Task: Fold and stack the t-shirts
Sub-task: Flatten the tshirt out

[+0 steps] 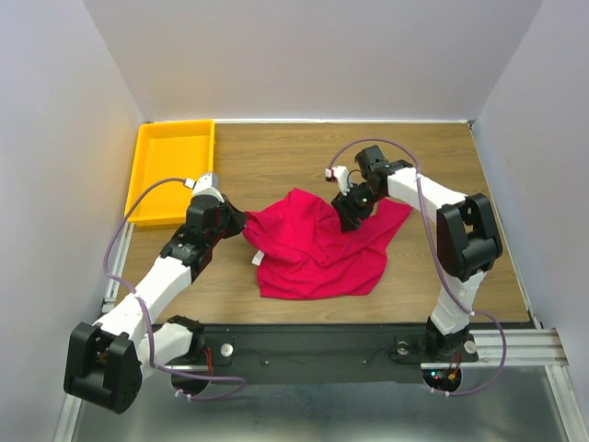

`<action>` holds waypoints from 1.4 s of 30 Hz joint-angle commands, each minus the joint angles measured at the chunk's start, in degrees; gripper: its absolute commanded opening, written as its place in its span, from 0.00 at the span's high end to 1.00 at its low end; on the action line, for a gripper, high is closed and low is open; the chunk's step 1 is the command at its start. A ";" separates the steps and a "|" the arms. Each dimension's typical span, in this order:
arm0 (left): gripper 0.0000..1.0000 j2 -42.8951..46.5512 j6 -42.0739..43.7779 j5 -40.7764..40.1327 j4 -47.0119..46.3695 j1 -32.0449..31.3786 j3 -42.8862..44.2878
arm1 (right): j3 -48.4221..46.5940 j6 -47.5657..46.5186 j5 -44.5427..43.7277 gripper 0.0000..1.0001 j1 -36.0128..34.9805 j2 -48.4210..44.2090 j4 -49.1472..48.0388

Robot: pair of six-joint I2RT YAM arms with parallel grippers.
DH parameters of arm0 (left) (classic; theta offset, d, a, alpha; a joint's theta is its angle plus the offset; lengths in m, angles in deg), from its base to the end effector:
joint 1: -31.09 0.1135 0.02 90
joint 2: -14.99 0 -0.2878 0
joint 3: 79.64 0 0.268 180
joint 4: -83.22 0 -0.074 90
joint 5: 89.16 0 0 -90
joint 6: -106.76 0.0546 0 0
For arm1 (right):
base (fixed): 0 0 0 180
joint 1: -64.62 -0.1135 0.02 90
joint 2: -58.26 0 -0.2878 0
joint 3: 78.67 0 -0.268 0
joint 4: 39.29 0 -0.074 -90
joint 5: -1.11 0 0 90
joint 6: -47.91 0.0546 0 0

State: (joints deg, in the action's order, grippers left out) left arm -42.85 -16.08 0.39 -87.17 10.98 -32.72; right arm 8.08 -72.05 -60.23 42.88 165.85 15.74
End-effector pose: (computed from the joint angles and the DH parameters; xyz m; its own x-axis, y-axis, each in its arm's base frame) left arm 0.2353 -0.0857 0.2613 -0.4594 -0.4093 -0.7883 0.1045 0.8565 -0.5055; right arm 0.3707 0.1760 0.2074 -0.5125 -0.6761 -0.5294 -0.8517 0.4788 0.2129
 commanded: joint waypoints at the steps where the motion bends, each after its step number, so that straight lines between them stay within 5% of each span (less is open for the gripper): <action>1: 1.00 1.33 0.32 1.94 -3.08 0.26 -0.84 | 1.91 1.04 -2.83 0.35 -0.41 -2.47 -1.57; 6: 1.00 1.59 -0.12 2.21 -3.61 0.26 -1.28 | 3.32 1.83 -3.53 0.44 -1.20 -1.68 -2.09; 9: 1.00 2.03 -0.12 2.03 -3.61 0.26 -1.46 | 2.97 2.62 -3.70 0.89 -1.20 -2.73 -2.18; 11: 1.00 2.03 -0.03 1.94 -3.35 0.26 -1.46 | 2.88 2.80 -5.54 0.99 -1.12 -4.58 -2.36; 27: 1.00 -0.95 1.99 -1.13 -3.79 0.69 1.62 | 11.14 9.65 -9.68 0.99 14.87 -21.11 -9.64; 37: 1.00 -13.41 6.56 -2.72 -6.77 3.86 11.63 | -0.80 27.74 -7.39 0.99 27.00 -7.85 -22.21; 42: 1.00 -20.54 7.44 -0.44 -8.44 5.62 16.64 | -6.78 26.81 -7.04 0.95 27.01 0.59 -22.22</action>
State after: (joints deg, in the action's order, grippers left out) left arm -60.76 -10.75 -0.70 -91.59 15.57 -19.81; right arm 4.25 -46.96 -67.88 70.47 163.97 -2.47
